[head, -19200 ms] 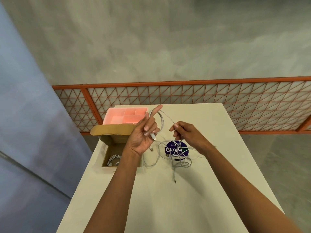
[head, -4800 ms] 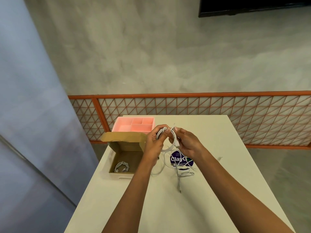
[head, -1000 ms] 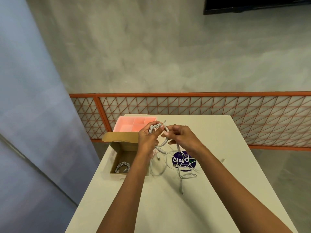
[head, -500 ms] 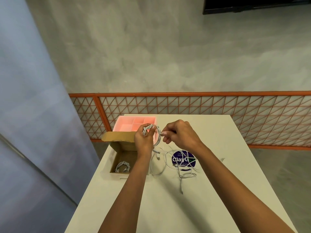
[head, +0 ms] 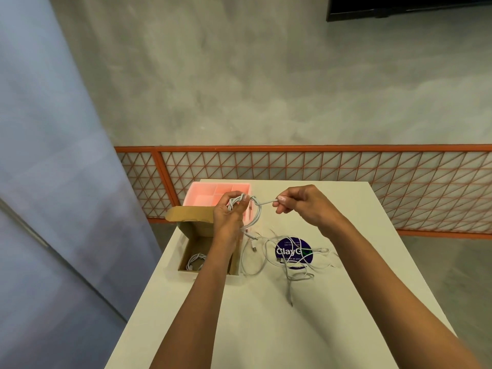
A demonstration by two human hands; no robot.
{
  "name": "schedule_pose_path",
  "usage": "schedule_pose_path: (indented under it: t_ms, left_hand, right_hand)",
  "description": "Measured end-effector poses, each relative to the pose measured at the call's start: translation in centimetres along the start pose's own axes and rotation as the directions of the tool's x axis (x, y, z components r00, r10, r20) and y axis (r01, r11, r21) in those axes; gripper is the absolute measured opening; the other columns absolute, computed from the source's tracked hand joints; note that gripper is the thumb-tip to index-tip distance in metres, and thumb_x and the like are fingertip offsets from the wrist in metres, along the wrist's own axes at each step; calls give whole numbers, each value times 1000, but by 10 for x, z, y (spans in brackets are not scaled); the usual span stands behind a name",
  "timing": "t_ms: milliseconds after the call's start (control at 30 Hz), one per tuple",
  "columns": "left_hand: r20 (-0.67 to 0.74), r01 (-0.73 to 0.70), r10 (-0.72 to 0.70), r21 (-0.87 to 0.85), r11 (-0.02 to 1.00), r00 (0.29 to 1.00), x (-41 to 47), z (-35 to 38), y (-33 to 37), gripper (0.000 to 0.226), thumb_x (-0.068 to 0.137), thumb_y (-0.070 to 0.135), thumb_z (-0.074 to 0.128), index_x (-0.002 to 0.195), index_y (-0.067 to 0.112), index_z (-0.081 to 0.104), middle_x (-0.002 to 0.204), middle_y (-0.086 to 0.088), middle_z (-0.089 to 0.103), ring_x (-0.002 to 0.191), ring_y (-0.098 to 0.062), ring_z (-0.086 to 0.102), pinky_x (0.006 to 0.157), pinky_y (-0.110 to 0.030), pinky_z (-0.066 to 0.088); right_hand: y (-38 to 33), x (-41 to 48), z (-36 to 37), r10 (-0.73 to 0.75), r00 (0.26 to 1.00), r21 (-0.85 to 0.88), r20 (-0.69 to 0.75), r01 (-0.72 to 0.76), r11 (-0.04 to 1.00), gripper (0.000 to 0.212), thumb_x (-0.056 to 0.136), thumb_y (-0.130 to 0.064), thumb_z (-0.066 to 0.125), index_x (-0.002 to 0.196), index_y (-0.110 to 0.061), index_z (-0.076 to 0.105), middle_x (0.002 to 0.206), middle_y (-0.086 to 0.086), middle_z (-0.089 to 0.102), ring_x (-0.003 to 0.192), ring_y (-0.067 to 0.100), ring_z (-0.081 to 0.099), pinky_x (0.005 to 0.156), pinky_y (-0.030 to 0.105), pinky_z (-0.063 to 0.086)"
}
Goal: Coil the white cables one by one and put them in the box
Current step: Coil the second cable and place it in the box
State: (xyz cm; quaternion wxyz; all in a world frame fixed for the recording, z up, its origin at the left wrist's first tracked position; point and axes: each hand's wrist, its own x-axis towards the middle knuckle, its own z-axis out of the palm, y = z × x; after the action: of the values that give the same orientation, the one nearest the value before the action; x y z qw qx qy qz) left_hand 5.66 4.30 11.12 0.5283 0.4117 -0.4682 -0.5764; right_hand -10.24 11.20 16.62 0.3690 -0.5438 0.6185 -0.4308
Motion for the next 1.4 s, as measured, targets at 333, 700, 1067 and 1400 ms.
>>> schedule_pose_path:
  t_ms: [333,700,1067,1400]
  left_hand:
    - [228,20,-57,158,987,972,3,-9,0,11,92,29,58,98,26,49,94,-6,58,66,-11,45,47,-18,39]
    - [475,17,-60,94,995,878,-3,-9,6,36,80,19,69,115,25,63,98,-6,60,62,-16,40,45,-21,34]
    - [396,-67,20,106,992,918,-5,-2,9,21,70,20,75,89,14,69,84,-14,50,52,-14,35,37,-18,27]
    - [360,-62,32,72,995,932,-2,1,9,15,68,22,76,82,23,72,75,-1,62,58,-20,37,35,-17,28]
  right_hand:
    - [6,6,-8,31,1000,-22,1,-31,999,19,95,-17,55,84,-15,69,83,-4,71,81,10,57,76,20,42]
    - [16,9,-17,33,993,-143,-118,-49,988,13,89,-22,64,91,-17,75,87,-2,62,79,16,51,61,21,38]
    - [27,10,-5,-23,975,39,-221,33,999,12,88,-15,65,93,-8,74,83,3,67,73,16,63,62,7,49]
    - [39,11,19,105,988,588,-112,-19,808,16,94,-1,50,100,5,63,84,12,66,65,8,69,69,16,56]
